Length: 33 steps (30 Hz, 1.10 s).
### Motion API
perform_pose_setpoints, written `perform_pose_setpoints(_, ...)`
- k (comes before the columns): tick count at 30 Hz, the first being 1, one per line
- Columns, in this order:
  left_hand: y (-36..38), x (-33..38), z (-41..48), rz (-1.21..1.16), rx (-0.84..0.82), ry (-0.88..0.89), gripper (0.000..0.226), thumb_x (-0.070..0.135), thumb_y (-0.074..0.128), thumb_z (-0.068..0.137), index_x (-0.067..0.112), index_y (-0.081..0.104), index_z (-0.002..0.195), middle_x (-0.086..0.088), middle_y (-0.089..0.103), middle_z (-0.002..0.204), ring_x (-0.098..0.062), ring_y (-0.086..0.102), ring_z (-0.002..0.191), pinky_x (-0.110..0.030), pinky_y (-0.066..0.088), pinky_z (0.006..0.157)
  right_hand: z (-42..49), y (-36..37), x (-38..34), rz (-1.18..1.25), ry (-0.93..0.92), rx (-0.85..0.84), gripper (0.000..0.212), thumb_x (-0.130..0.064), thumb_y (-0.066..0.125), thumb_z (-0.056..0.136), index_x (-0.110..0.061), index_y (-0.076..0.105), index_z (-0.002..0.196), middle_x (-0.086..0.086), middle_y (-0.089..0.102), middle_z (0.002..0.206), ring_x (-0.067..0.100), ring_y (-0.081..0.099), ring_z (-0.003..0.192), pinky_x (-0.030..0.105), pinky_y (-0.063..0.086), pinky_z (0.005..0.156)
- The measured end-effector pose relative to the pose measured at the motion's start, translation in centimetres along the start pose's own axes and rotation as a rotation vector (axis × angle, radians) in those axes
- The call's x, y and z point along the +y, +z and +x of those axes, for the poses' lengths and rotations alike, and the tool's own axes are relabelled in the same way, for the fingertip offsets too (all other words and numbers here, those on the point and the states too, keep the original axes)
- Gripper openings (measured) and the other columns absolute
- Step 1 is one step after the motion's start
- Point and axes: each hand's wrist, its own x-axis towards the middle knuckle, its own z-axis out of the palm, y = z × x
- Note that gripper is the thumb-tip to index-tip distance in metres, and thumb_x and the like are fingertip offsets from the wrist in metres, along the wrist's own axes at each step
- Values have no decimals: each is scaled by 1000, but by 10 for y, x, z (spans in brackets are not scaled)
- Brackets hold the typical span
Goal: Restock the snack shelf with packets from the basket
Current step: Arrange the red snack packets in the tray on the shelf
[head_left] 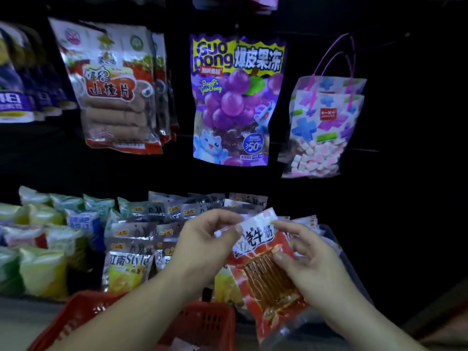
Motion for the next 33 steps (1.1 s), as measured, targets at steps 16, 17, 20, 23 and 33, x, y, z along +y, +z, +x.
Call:
perform_pose_setpoints(16, 19, 1, -22, -96, 32, -44, 84, 10, 73, 92, 63, 32, 143, 10, 66, 86, -13, 59, 63, -22, 47, 57, 18, -6, 12, 85, 20, -12, 79, -10, 73, 94, -64, 40, 140, -25, 59, 125, -18, 60, 99, 10, 52, 81)
perform_pose_setpoints(17, 18, 2, -20, -102, 70, -45, 79, 11, 73, 93, 60, 36, 142, 6, 69, 90, -14, 64, 69, -24, 51, 59, 17, -7, 14, 91, 22, -65, 87, -6, 74, 92, -64, 36, 144, -21, 59, 129, -10, 65, 98, 9, 54, 76)
perform_pose_setpoints(20, 18, 3, -17, -73, 55, -82, 34, 13, 71, 94, 37, 69, 118, 1, 75, 95, -16, 72, 82, -28, 60, 72, 18, -8, 15, 164, 28, -53, 83, 4, 73, 89, -55, 47, 142, -21, 66, 121, 0, 72, 92, 17, 57, 61)
perform_pose_setpoints(23, 21, 4, -20, -94, -90, -180, 29, 7, 73, 91, 28, 73, 111, 8, 77, 98, -23, 72, 72, -25, 59, 66, 27, -9, 20, 193, 35, 123, 63, 3, 75, 88, -49, 67, 121, -15, 63, 129, 24, 72, 105, 34, 63, 66)
perform_pose_setpoints(33, 17, 12, -23, -122, -191, -153, 65, 6, 78, 87, 47, 53, 130, 38, 64, 111, -16, 76, 85, -26, 61, 80, 32, -27, 28, 234, 50, -148, 75, 17, 62, 91, -43, 64, 134, -13, 55, 150, 21, 47, 144, 49, 52, 107)
